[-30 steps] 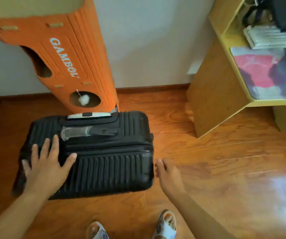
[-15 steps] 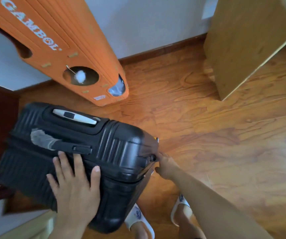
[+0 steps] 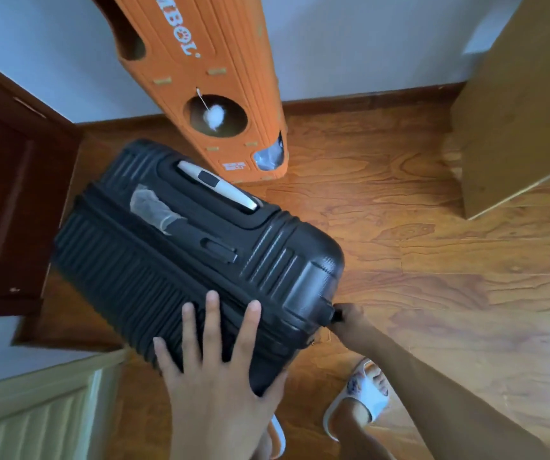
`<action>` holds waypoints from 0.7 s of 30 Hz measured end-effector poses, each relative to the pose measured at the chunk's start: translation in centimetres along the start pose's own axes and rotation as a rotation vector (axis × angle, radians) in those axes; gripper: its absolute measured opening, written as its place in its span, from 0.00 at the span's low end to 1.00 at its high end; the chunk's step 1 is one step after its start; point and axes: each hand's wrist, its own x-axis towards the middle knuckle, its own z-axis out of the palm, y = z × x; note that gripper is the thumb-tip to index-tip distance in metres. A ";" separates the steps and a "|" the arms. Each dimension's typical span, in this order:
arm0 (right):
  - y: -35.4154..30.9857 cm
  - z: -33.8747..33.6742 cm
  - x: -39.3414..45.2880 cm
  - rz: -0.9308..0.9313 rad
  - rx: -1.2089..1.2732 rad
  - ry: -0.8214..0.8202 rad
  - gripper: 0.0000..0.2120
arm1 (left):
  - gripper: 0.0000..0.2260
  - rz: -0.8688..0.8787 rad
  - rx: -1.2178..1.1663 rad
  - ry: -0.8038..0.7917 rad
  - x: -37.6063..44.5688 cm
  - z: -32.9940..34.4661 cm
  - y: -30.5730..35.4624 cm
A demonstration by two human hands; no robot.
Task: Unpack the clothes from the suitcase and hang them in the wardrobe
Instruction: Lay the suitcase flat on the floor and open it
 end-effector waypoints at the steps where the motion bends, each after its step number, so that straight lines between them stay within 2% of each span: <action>1: -0.6 0.0 -0.9 0.011 0.025 0.014 0.16 | 0.52 0.019 -0.016 0.021 0.0 -0.5 -0.9; 4: -2.8 0.7 -4.0 0.082 0.094 0.032 0.19 | 0.48 0.056 -0.020 -0.021 0.2 -2.9 -3.6; 6: -4.6 1.2 -6.4 0.104 0.137 0.054 0.15 | 0.47 0.081 -0.053 -0.026 0.7 -4.3 -5.6; 8: -6.3 1.9 -8.6 0.102 0.180 0.085 0.12 | 0.47 0.157 -0.116 0.016 1.4 -5.4 -8.2; 10: -8.3 2.8 -10.4 0.079 0.183 0.133 0.11 | 0.44 0.165 -0.234 0.149 1.5 -6.1 -10.9; 11: -9.6 3.3 -11.5 0.069 0.166 0.148 0.12 | 0.42 0.051 -0.421 0.228 1.0 -6.1 -12.2; 13: -12.4 4.7 -13.0 0.059 0.113 0.177 0.12 | 0.42 -0.356 -1.182 0.290 0.2 -5.1 -14.4; 14: -14.1 5.4 -13.3 0.037 0.063 0.202 0.12 | 0.43 -0.514 -1.560 0.253 0.0 -4.0 -15.3; 15: -16.0 6.3 -13.4 0.008 0.003 0.227 0.13 | 0.45 -0.577 -1.793 0.166 0.1 -1.9 -16.3; 17: -20.3 8.0 -13.1 -0.020 -0.065 0.269 0.14 | 0.45 -0.615 -1.853 0.045 1.2 2.4 -18.0; 19: -23.8 9.1 -11.1 0.014 -0.051 0.312 0.13 | 0.43 -0.641 -1.870 -0.009 3.7 6.2 -19.9; 21: -25.7 9.5 -7.9 0.070 -0.013 0.360 0.11 | 0.47 -0.629 -1.896 -0.118 6.2 10.4 -21.5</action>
